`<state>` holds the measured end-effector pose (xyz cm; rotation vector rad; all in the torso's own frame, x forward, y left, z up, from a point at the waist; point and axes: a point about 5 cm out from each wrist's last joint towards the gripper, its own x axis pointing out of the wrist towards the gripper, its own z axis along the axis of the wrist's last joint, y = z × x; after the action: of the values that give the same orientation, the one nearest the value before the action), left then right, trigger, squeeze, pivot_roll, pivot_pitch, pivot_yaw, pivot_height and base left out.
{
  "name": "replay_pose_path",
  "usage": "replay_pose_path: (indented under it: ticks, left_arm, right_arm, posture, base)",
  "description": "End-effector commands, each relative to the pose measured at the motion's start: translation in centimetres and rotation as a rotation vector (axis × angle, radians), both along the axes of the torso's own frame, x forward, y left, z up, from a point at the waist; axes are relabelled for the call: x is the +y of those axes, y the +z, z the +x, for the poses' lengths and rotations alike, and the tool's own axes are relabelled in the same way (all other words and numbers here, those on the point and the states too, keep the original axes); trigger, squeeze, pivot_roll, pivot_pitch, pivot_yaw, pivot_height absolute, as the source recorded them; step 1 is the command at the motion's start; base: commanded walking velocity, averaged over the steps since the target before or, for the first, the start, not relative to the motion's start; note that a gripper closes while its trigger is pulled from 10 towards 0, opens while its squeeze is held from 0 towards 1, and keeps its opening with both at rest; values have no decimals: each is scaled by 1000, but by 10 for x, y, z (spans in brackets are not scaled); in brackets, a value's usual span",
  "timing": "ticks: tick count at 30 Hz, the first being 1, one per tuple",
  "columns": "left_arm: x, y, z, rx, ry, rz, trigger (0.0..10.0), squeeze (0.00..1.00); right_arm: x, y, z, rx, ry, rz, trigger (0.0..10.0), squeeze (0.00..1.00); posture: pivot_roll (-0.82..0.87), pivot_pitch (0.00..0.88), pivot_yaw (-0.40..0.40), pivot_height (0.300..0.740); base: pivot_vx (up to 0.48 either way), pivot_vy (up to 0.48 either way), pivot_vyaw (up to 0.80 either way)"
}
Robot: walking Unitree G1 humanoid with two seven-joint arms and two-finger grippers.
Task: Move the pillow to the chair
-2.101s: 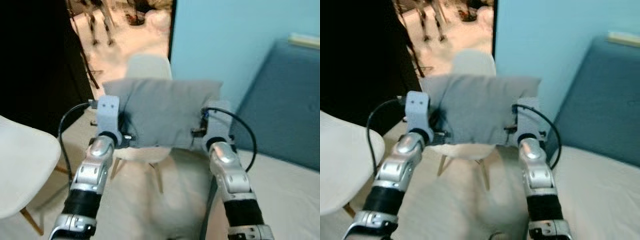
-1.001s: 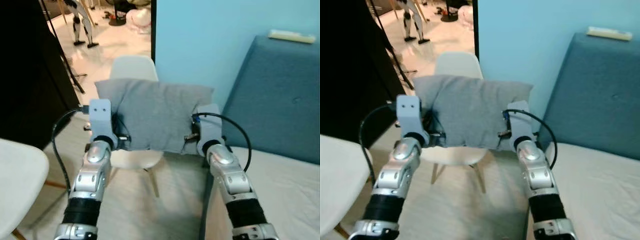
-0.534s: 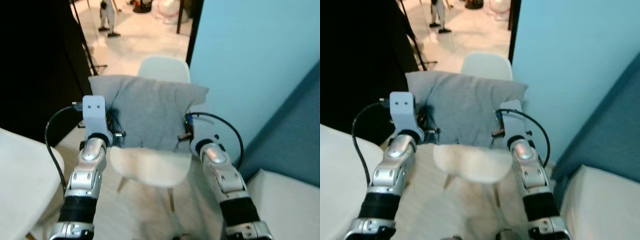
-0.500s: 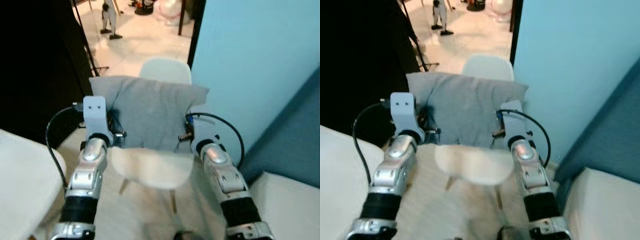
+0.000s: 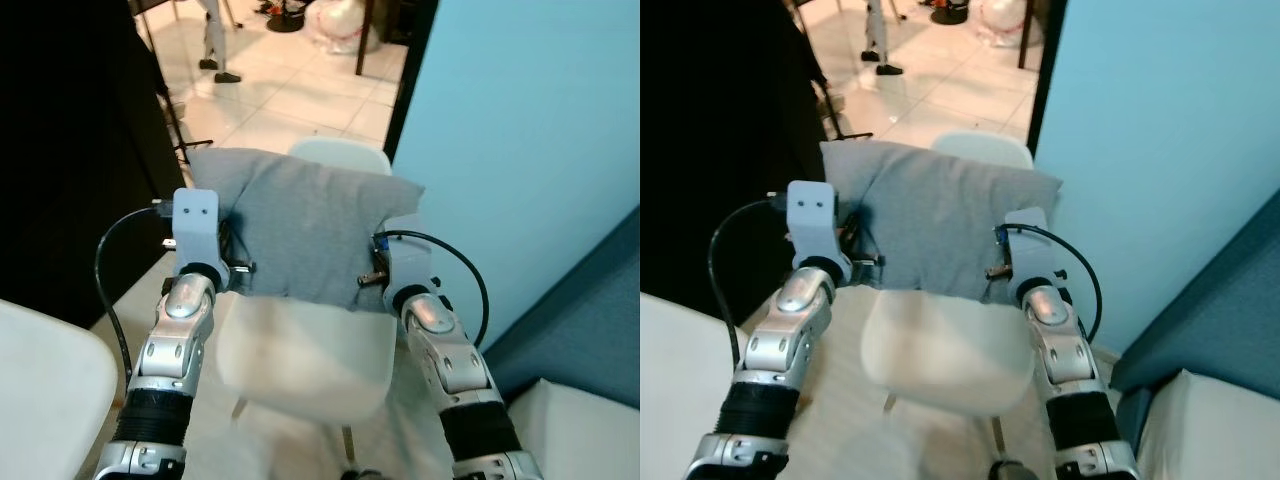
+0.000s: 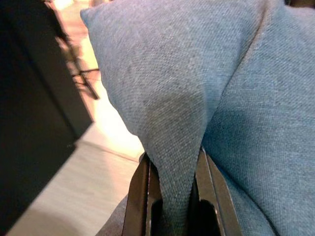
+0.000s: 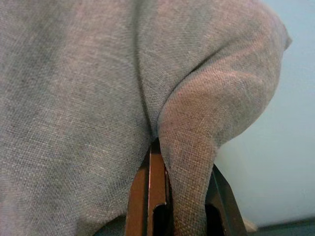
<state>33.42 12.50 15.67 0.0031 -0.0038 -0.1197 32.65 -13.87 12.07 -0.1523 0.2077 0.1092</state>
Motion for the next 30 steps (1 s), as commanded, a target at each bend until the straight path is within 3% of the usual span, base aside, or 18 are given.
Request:
replay_pose_path:
  ticks: [1,6,10,12,14,30]
  left_arm:
    - [-12,3,-3,-17,-67,-7,10000,0]
    - [-11,4,-3,-17,-62,-21,10000,0]
    - [-6,2,1,-10,-42,59,10000,0]
    - [-4,2,1,-2,-22,40,10000,0]
    - [-2,1,2,21,2,-32,10000,0]
    - [6,2,4,9,34,-25,10000,0]
  right_arm:
    - [26,10,0,-37,97,39,10000,0]
    - [25,11,0,-46,98,36,10000,0]
    - [25,12,3,-45,93,42,10000,0]
    - [26,12,3,-47,103,34,10000,0]
    - [28,15,5,-55,116,28,10000,0]
    - [28,19,8,-67,116,24,10000,0]
  posture:
    - [29,110,35,740]
    - [32,103,43,740]
    - [38,100,23,740]
    - [36,99,36,740]
    - [31,100,27,740]
    - [22,102,29,740]
  base:
    - [0,0,0]
    - [0,0,0]
    - [0,-480,0]
    - [0,-480,0]
    - [0,0,0]
    - [0,0,0]
